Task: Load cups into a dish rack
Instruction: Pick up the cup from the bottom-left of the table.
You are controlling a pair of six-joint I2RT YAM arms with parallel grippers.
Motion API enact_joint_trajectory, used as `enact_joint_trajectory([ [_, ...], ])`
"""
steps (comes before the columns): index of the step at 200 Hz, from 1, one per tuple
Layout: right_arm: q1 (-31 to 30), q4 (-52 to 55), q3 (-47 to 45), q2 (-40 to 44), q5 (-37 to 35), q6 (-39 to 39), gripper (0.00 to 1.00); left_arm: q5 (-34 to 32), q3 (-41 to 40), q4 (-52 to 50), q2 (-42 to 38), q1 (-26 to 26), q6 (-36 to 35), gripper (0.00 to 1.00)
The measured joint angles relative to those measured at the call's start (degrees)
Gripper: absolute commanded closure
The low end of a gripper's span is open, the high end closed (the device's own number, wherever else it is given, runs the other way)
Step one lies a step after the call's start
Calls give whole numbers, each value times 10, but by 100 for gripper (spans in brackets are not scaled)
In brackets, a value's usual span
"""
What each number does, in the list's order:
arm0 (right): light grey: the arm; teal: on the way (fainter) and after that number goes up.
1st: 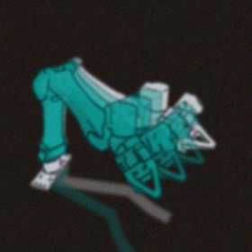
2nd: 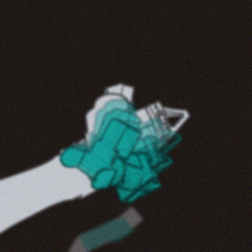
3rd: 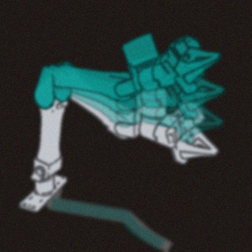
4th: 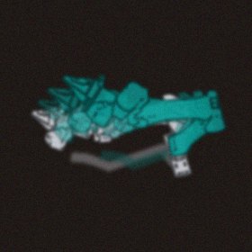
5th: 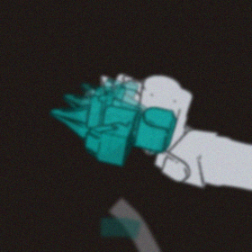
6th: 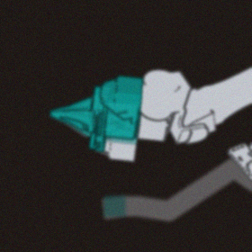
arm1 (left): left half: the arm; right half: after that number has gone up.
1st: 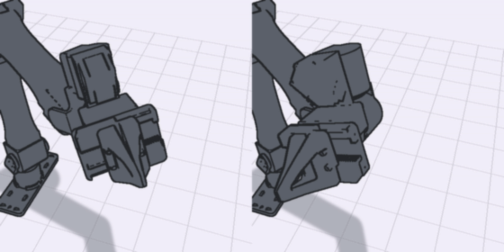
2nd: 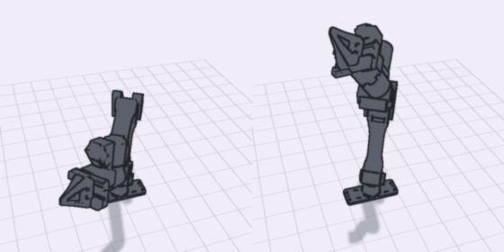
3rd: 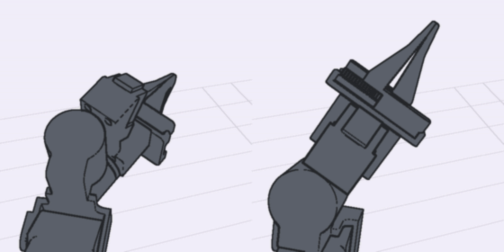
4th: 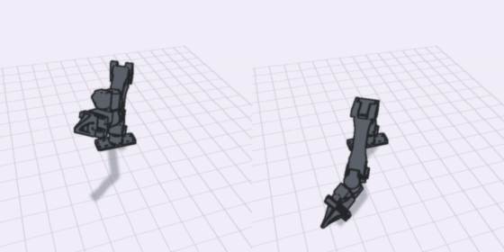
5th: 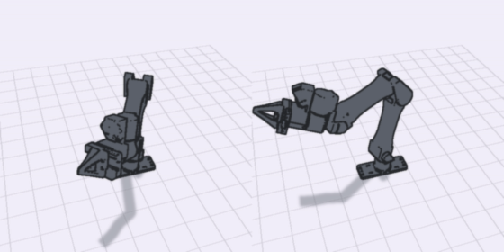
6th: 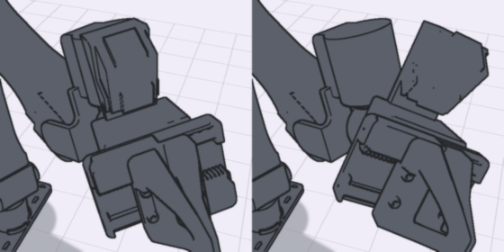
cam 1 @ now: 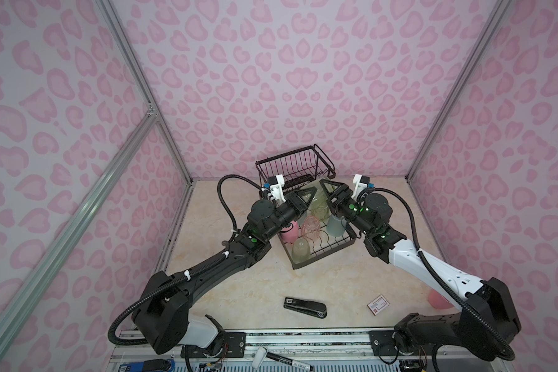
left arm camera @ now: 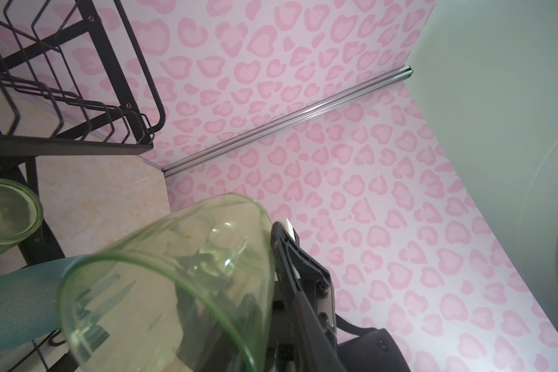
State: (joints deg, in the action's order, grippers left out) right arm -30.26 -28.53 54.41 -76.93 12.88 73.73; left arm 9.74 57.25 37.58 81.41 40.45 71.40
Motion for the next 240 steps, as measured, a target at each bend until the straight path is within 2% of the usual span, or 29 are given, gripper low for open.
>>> enact_joint_trajectory([
  [28, 0, -3, 0, 0, 1, 15, 42, 10, 3, 0, 0, -1, -3, 97],
  [43, 0, -10, 1, 0, 2, 24, 38, 10, 7, 8, 0, -1, -6, 97],
  [80, 2, -14, 1, 1, 7, 16, 22, 21, 8, 10, 0, -1, -11, 97],
  [122, 12, -25, 1, -10, 12, 5, 16, 27, 8, 6, -3, -1, -20, 97],
  [204, 15, -58, 3, -35, 33, 26, 16, 48, 10, 12, 11, 1, -22, 97],
  [228, 15, -59, 5, -38, 36, 30, 23, 53, 14, 23, 25, 4, -22, 97],
  [240, 16, -59, 5, -38, 34, 33, 30, 54, 14, 30, 30, 4, -21, 97],
])
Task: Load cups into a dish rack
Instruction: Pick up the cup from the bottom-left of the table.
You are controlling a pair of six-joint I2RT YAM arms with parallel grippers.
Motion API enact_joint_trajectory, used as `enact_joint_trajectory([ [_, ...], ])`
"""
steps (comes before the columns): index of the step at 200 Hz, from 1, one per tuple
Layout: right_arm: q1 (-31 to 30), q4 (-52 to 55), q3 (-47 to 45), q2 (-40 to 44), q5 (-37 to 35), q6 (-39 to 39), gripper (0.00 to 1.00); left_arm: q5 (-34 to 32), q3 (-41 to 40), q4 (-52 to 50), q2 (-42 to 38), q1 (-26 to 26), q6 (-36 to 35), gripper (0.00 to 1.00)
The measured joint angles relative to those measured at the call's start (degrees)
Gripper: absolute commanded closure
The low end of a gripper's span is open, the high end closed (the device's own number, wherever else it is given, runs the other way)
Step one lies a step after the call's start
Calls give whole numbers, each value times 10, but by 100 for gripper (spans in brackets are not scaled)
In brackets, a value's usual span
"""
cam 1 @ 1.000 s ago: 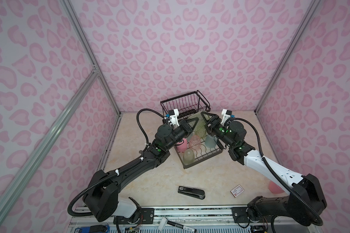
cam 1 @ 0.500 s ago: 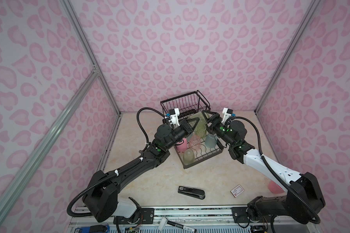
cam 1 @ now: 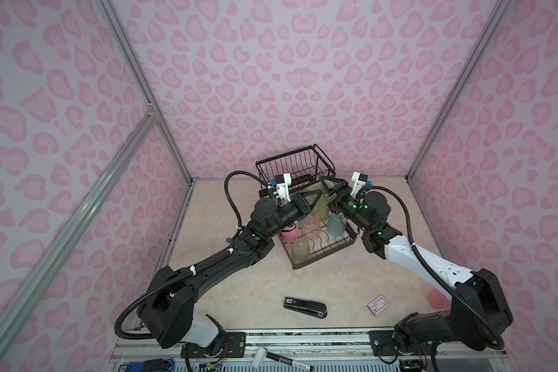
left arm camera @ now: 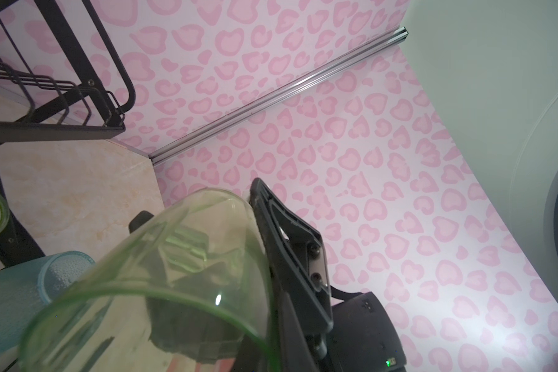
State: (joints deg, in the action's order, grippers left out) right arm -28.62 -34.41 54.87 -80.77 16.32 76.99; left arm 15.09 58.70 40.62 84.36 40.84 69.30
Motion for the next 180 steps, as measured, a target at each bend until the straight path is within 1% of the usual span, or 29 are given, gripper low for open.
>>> enact_joint_trajectory([
  [12, 1, -2, 0, 0, -3, 9, 38, 1, 0, 5, 3, 0, 4, 97],
  [25, 2, -9, 0, 1, -9, 19, 42, 0, 0, 12, 4, 0, 8, 94],
  [41, 3, -11, 0, 5, -14, 21, 44, 1, 1, 18, 5, 0, 9, 83],
  [62, 2, -1, 0, 9, -10, -1, 46, 1, 2, 11, 5, 0, 7, 68],
  [64, 2, 0, 0, 10, -10, -3, 46, 1, 2, 10, 5, 0, 6, 65],
  [68, 1, 2, 0, 11, -8, -7, 46, 1, 2, 10, 5, 0, 6, 65],
  [70, 1, 3, 0, 11, -7, -10, 46, 1, 2, 10, 5, 0, 5, 61],
  [72, 1, 5, 0, 12, -6, -12, 46, 1, 2, 11, 5, 0, 5, 59],
  [87, 2, 17, 0, 16, -3, -29, 47, 2, 2, 9, 5, -2, 5, 48],
  [98, 3, 26, 0, 21, -5, -43, 47, 1, 2, 4, 4, -5, 5, 45],
  [111, 5, 37, 0, 25, -10, -61, 48, 1, 2, -8, -2, -8, 0, 39],
  [133, 8, 71, 8, 37, -21, -103, 48, 2, 2, -33, -19, -18, -4, 32],
  [151, 10, 108, 29, 49, -35, -157, 49, 3, 2, -65, -42, -26, -18, 26],
  [180, 10, 172, 72, 55, -73, -263, 49, 0, 14, -147, -80, -39, -53, 24],
])
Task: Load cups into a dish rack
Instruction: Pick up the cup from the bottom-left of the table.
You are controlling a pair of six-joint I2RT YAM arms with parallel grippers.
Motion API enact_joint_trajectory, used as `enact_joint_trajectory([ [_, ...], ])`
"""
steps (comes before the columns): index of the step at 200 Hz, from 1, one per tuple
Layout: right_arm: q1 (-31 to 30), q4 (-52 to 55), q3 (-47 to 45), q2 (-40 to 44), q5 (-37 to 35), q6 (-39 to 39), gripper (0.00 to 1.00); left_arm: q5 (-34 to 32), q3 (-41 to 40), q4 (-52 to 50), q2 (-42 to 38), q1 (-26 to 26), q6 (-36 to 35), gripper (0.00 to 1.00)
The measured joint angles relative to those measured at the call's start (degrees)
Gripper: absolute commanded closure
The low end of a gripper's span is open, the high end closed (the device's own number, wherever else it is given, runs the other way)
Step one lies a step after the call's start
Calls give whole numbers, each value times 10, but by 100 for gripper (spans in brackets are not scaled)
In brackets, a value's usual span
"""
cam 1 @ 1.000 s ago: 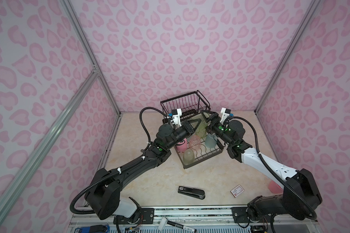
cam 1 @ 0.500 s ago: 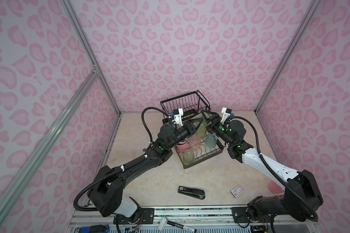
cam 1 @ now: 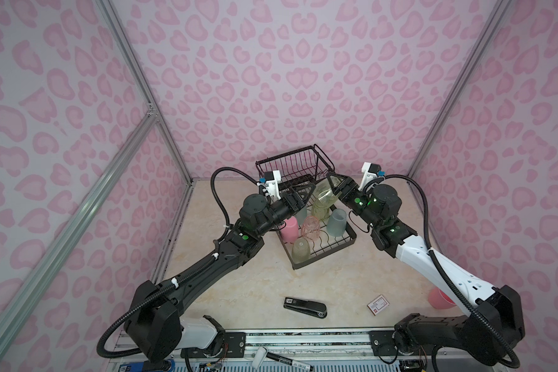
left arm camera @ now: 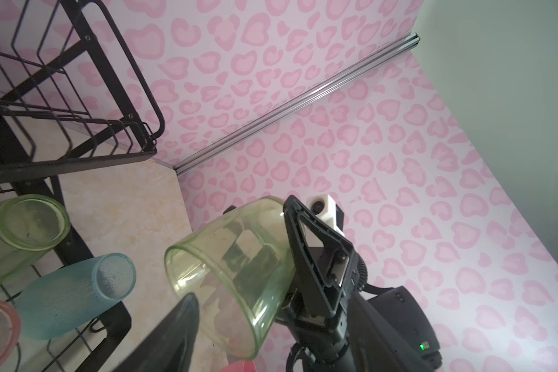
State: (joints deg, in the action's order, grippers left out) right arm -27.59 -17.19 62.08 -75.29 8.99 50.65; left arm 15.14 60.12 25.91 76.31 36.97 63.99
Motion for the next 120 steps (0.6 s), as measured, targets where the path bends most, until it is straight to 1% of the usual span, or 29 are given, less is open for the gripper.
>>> enact_joint_trajectory([
  [28, -3, 56, 59, -23, -33, -107, 49, -10, 28, -107, -39, -15, -49, 21],
  [57, -6, 96, 121, -66, -54, -203, 48, -30, 78, -246, -61, -34, -114, 19],
  [91, -7, 129, 199, -133, -71, -288, 48, -63, 131, -398, -62, -63, -189, 18],
  [120, -7, 145, 249, -182, -80, -353, 48, -90, 177, -494, -49, -83, -243, 18],
])
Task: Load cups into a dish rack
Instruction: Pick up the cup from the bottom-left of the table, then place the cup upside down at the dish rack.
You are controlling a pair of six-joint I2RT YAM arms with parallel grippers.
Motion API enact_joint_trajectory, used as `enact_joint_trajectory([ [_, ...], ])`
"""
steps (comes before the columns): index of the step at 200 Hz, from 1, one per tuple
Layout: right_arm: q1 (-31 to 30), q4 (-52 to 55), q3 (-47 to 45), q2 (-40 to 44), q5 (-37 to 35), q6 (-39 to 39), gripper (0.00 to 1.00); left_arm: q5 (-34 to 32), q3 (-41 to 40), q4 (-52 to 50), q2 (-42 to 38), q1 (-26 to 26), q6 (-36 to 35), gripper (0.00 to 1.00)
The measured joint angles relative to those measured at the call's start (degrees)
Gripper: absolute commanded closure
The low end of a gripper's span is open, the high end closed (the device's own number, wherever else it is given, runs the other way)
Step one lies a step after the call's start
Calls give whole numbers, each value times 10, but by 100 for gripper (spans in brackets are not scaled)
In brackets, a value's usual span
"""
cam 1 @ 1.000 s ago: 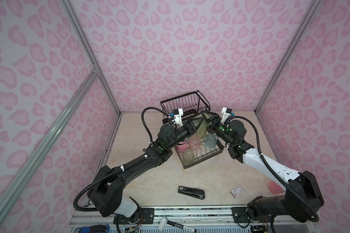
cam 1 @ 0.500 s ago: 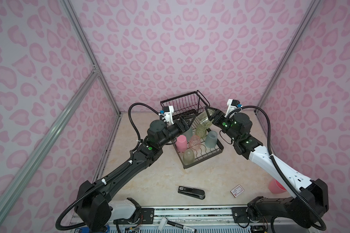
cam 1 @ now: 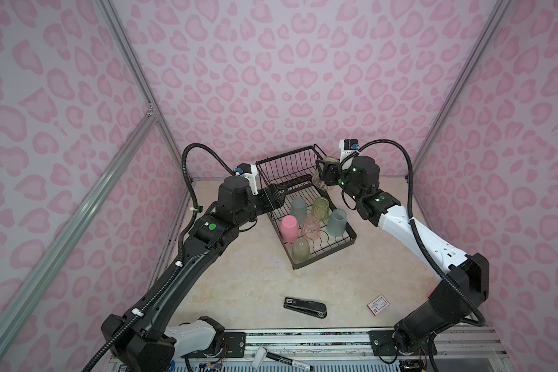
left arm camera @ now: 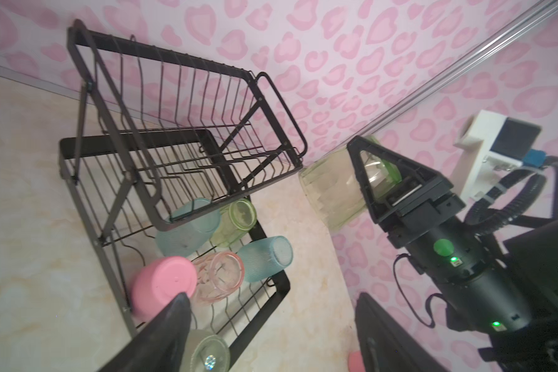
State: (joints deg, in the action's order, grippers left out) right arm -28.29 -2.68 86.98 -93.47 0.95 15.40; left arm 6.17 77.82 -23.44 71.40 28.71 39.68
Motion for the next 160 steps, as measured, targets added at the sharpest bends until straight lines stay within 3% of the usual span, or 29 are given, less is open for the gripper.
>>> enact_joint_trajectory([
  [67, -1, -17, 95, -108, 2, -91, 49, -51, 61, -105, 42, -20, -96, 18],
  [160, 2, -65, 201, -219, 8, -146, 49, -72, 64, -96, 72, -26, -177, 18],
])
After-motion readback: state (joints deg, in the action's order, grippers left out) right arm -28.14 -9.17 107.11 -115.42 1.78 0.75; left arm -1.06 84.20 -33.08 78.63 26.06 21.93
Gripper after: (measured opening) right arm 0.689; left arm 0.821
